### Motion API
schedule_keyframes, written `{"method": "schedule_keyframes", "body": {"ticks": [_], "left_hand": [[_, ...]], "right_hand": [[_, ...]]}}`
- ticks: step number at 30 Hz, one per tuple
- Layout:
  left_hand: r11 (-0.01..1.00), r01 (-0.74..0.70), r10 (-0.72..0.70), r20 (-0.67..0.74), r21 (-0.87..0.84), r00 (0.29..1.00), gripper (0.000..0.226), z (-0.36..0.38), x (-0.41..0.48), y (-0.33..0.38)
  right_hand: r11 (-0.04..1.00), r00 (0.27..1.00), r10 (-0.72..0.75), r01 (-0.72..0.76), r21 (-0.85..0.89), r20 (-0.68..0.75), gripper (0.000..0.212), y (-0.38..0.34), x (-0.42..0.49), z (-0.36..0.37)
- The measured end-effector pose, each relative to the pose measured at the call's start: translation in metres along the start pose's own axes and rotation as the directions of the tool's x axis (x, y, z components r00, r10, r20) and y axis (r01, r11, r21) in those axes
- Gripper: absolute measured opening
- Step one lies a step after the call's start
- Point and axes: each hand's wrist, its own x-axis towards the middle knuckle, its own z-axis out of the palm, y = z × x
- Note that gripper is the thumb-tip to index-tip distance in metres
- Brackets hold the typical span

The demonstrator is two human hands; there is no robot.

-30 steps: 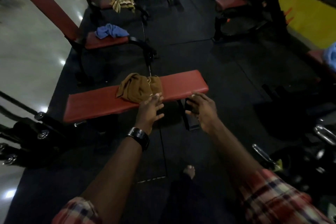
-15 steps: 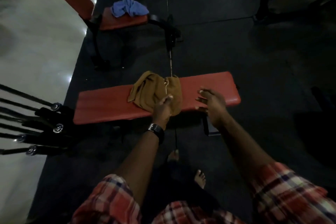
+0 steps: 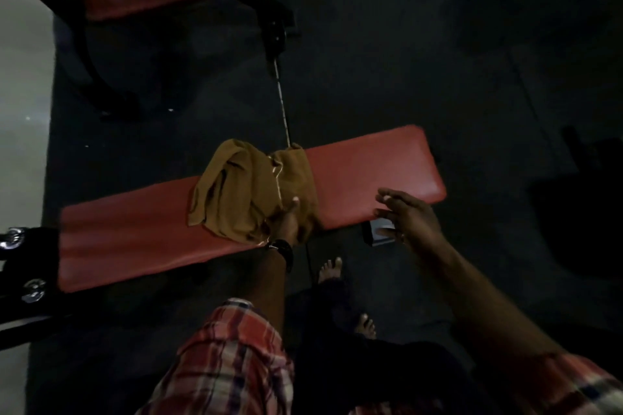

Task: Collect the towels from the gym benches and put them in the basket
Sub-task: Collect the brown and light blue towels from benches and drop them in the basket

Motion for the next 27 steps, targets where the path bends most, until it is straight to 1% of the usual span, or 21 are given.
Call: {"method": "schedule_keyframes", "body": {"ticks": [2,5,6,7,9,11,13,15,16,17,19,21,23,25,26,27], "left_hand": [[0.999,0.051,-0.051,0.002,0.009,0.999,0.062,0.007,0.01,-0.001],[0.982,0.024,-0.024,0.002,-0.188,1.0,0.032,0.016,0.008,0.008],[0.983,-0.012,0.01,-0.012,-0.182,1.0,0.027,0.021,0.002,0.016],[0.989,-0.052,0.048,-0.03,-0.139,0.998,0.023,0.025,-0.002,0.022],[0.984,-0.165,0.161,-0.062,-0.063,0.985,0.008,0.038,-0.02,0.045],[0.968,-0.249,0.246,-0.071,-0.03,0.967,0.017,0.059,-0.043,0.072],[0.959,-0.275,0.277,0.032,-0.064,0.96,0.028,0.087,-0.072,0.098],[0.957,-0.28,0.291,0.227,-0.077,0.929,0.036,0.128,-0.105,0.117],[0.961,-0.268,0.277,0.303,-0.072,0.912,0.036,0.148,-0.123,0.127],[0.961,-0.262,0.275,0.349,-0.086,0.896,0.029,0.163,-0.14,0.136],[0.956,-0.253,0.292,0.439,-0.147,0.85,0.008,0.206,-0.184,0.151],[0.952,-0.256,0.307,0.514,-0.17,0.801,0.015,0.242,-0.215,0.162],[0.951,-0.266,0.306,0.569,-0.155,0.763,0.015,0.279,-0.243,0.169],[0.953,-0.267,0.297,0.628,-0.144,0.719,0.02,0.314,-0.267,0.176],[0.948,-0.291,0.298,0.671,-0.127,0.679,0.019,0.333,-0.282,0.18],[0.94,-0.316,0.307,0.72,-0.127,0.623,0.017,0.347,-0.296,0.183]], "right_hand": [[1.0,1.0,0.009,-0.009,0.005,0.0,0.019,-0.005,0.011,0.003],[0.999,0.999,0.035,-0.035,0.035,0.001,0.019,-0.009,0.017,0.007],[0.999,0.999,0.039,-0.039,0.037,0.002,0.019,-0.013,0.018,0.005],[0.999,0.999,0.04,-0.04,0.037,0.005,0.019,-0.016,0.018,0.004],[0.998,0.999,0.037,-0.037,0.045,0.001,0.019,-0.029,0.019,-0.006],[0.997,1.0,0.02,-0.019,0.073,-0.016,0.019,-0.043,0.021,-0.021],[0.993,0.999,-0.004,0.009,0.114,-0.039,0.022,-0.06,0.024,-0.046],[0.986,0.995,-0.045,0.057,0.157,-0.084,0.024,-0.08,0.025,-0.085],[0.981,0.992,-0.07,0.088,0.174,-0.109,0.024,-0.09,0.025,-0.106],[0.975,0.987,-0.091,0.115,0.188,-0.131,0.024,-0.099,0.024,-0.125],[0.964,0.974,-0.145,0.18,0.197,-0.176,0.027,-0.118,0.018,-0.18],[0.955,0.964,-0.191,0.226,0.19,-0.187,0.03,-0.131,0.015,-0.231],[0.943,0.95,-0.244,0.279,0.183,-0.193,0.034,-0.141,0.013,-0.283],[0.932,0.933,-0.313,0.337,0.133,-0.176,0.043,-0.149,0.013,-0.324],[0.926,0.921,-0.355,0.37,0.077,-0.159,0.05,-0.154,0.012,-0.343],[0.918,0.911,-0.392,0.397,0.019,-0.131,0.058,-0.157,0.011,-0.356]]}}
